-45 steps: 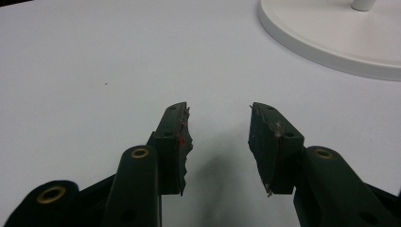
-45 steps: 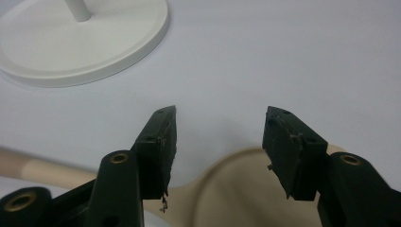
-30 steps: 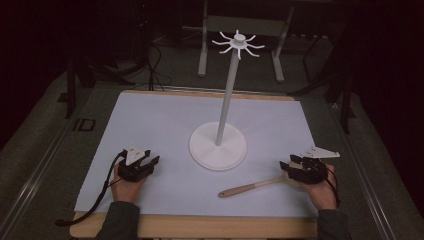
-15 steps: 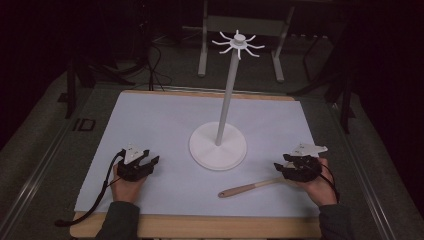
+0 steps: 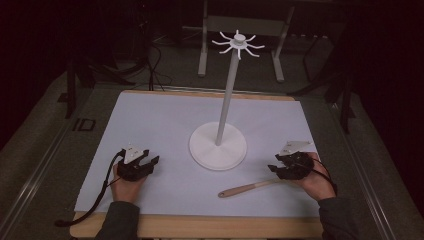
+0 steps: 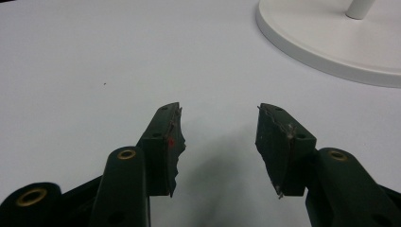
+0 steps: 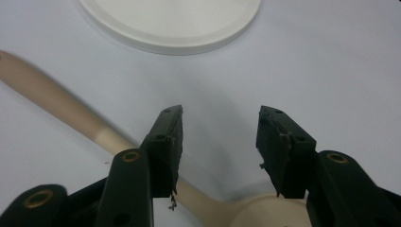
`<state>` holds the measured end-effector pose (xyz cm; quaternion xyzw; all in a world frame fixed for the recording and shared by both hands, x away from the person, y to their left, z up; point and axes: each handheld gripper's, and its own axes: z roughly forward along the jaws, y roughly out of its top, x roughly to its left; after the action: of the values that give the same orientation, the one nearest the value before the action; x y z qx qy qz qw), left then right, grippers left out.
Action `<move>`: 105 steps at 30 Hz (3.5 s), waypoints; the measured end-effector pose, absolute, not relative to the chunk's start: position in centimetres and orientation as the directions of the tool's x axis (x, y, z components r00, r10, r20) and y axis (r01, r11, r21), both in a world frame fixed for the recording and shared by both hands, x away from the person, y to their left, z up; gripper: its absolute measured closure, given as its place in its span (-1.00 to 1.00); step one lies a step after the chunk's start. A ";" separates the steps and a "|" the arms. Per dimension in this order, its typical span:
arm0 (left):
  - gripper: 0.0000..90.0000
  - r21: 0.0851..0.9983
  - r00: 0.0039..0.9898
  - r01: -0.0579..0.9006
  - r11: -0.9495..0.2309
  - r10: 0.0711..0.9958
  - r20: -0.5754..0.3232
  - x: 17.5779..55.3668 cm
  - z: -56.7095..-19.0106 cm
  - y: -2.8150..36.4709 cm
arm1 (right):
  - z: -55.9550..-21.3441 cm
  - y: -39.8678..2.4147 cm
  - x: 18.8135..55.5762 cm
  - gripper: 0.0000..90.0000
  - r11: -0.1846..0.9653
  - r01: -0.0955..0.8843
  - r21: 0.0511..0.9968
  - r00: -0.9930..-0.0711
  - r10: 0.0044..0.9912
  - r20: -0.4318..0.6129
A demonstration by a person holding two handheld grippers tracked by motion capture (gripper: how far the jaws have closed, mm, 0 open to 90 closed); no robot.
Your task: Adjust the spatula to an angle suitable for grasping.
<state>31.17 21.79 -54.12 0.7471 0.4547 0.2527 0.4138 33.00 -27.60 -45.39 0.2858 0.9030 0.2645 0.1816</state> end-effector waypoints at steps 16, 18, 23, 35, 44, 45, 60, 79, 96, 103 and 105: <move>0.13 0.849 0.459 0.469 -0.245 0.889 0.003 31.1 -54.1 21.8 | -44.4 -25.1 33.8 0.08 0.804 0.348 0.483 -0.844 0.493 -0.212; 0.13 0.849 0.458 0.468 -0.245 0.889 0.005 31.1 -54.1 21.8 | -44.4 -24.9 33.8 0.07 0.815 0.342 0.469 -0.850 0.481 -0.216; 0.12 0.849 0.458 0.468 -0.245 0.889 0.005 31.1 -54.1 21.8 | -44.3 -24.4 33.9 0.08 0.839 0.323 0.438 -0.866 0.448 -0.222; 0.12 0.848 0.459 0.469 -0.245 0.889 0.003 31.2 -54.1 21.8 | -44.8 -23.3 34.1 0.05 0.881 0.292 0.373 -0.893 0.391 -0.223; 0.12 0.848 0.458 0.470 -0.244 0.889 0.002 31.2 -54.1 21.8 | -45.3 -22.6 34.3 0.05 0.902 0.279 0.329 -0.911 0.357 -0.207; 0.11 0.848 0.458 0.470 -0.244 0.889 0.002 31.2 -54.1 21.8 | -45.4 -22.5 34.3 0.05 0.905 0.277 0.323 -0.914 0.352 -0.202; 0.10 0.848 0.457 0.471 -0.243 0.890 0.001 31.2 -54.1 21.8 | -47.0 -22.0 33.8 -0.02 0.930 0.241 0.276 -0.951 0.284 -0.125; 0.08 0.848 0.453 0.472 -0.241 0.891 0.001 31.2 -54.1 21.8 | -49.5 -23.2 33.6 -0.09 0.934 0.271 0.235 -0.952 0.296 -0.076; 0.06 0.849 0.453 0.471 -0.240 0.891 0.000 31.2 -54.1 21.8 | -49.8 -23.9 33.8 0.41 0.919 0.318 0.234 -0.940 0.337 -0.045; 0.06 0.849 0.452 0.471 -0.240 0.892 0.001 31.1 -54.1 21.9 | -49.6 -25.5 33.5 0.60 0.910 0.324 0.259 -0.932 0.354 -0.076; 0.06 0.849 0.452 0.471 -0.239 0.892 0.001 31.1 -54.1 21.9 | -49.6 -26.1 33.3 0.66 0.905 0.322 0.279 -0.929 0.359 -0.091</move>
<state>31.15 21.85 -54.10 0.7450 0.4573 0.2544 0.4137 33.30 -26.07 -49.64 0.1750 0.9733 0.1308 0.0701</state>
